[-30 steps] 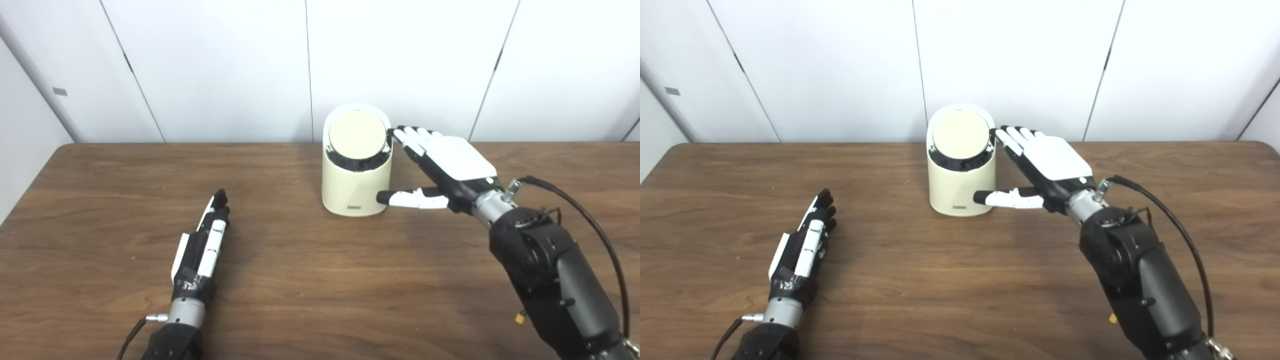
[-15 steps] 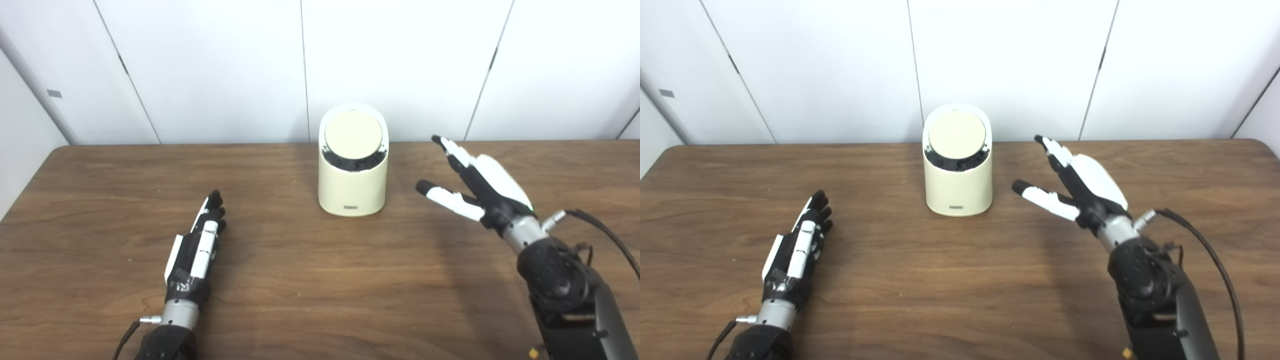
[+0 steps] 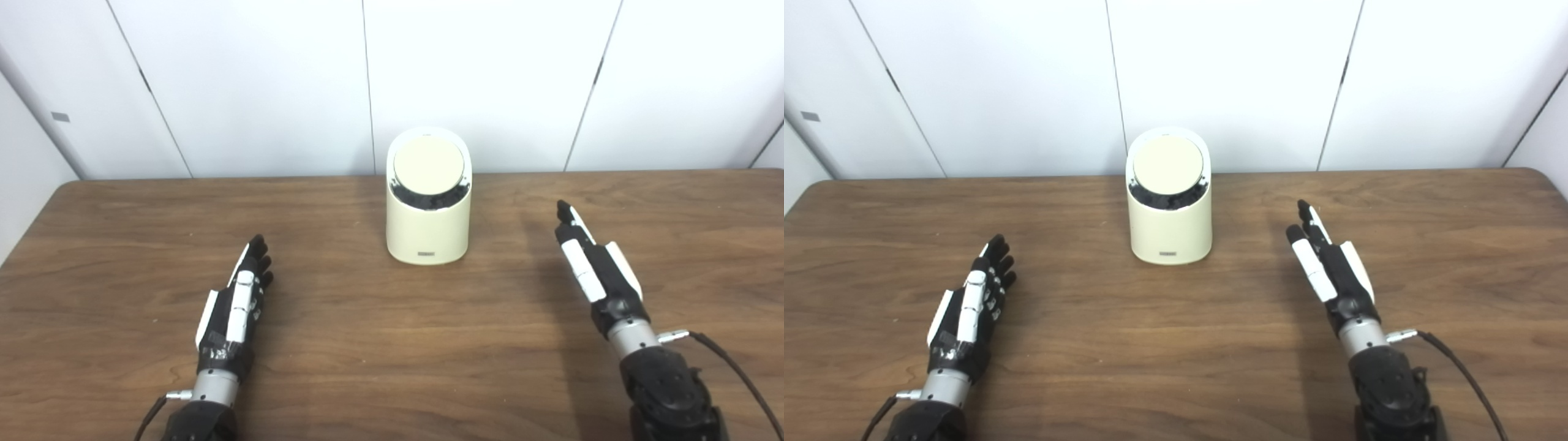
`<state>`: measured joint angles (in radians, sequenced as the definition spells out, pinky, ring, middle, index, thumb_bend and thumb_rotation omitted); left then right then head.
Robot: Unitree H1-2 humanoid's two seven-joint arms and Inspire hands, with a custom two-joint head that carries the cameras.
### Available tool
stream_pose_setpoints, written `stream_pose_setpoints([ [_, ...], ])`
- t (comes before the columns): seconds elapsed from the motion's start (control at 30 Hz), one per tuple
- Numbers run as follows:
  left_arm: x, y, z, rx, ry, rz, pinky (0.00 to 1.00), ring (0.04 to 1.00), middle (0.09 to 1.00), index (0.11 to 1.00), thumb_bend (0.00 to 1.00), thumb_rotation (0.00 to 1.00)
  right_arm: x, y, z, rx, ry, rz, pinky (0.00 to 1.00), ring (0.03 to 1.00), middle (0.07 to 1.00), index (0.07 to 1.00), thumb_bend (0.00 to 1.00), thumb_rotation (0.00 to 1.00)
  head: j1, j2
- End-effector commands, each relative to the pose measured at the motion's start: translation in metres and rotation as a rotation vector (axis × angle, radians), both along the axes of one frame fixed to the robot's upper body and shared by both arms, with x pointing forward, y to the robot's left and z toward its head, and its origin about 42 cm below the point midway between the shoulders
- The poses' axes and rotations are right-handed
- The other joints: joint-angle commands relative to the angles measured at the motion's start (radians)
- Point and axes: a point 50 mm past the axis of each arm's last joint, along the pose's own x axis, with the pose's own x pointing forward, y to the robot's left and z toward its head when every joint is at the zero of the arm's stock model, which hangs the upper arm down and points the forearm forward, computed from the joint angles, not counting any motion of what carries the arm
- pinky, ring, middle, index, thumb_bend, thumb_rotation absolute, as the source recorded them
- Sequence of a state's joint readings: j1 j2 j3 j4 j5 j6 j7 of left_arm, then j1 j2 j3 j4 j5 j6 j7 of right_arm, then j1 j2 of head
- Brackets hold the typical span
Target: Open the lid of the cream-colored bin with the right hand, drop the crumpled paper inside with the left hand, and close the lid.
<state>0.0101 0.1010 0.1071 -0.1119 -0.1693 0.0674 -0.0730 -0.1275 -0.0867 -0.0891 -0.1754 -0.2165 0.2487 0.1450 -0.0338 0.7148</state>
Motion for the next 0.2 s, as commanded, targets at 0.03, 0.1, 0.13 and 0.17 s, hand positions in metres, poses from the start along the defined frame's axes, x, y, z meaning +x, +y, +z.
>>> stream_pose_setpoints([
  [0.03,-0.0010,0.0015,0.0085,0.008,-0.021,-0.003,1.00,1.000,1.000,1.000,0.47,0.88,-0.0008,-0.0004,0.0127,0.029,-0.074,-0.022,1.00,1.000,1.000,1.000,0.61,1.00,0.000,0.005],
  [0.1,-0.0017,0.0013,0.0093,0.012,-0.024,0.002,1.00,1.000,1.000,1.000,0.48,0.87,-0.0024,0.0003,0.0112,0.049,-0.080,-0.024,1.00,1.000,1.000,1.000,0.62,1.00,0.000,0.007],
  [0.13,-0.0025,0.0011,0.0096,0.015,-0.028,0.007,1.00,1.000,1.000,1.000,0.48,0.87,-0.0031,-0.0003,0.0086,0.068,-0.087,-0.025,1.00,1.000,1.000,1.000,0.62,1.00,0.000,0.009],
  [0.17,-0.0032,0.0011,0.0101,0.017,-0.031,0.010,1.00,1.000,1.000,1.000,0.48,0.87,-0.0038,-0.0007,0.0067,0.083,-0.095,-0.026,1.00,1.000,1.000,1.000,0.62,1.00,0.001,0.014],
])
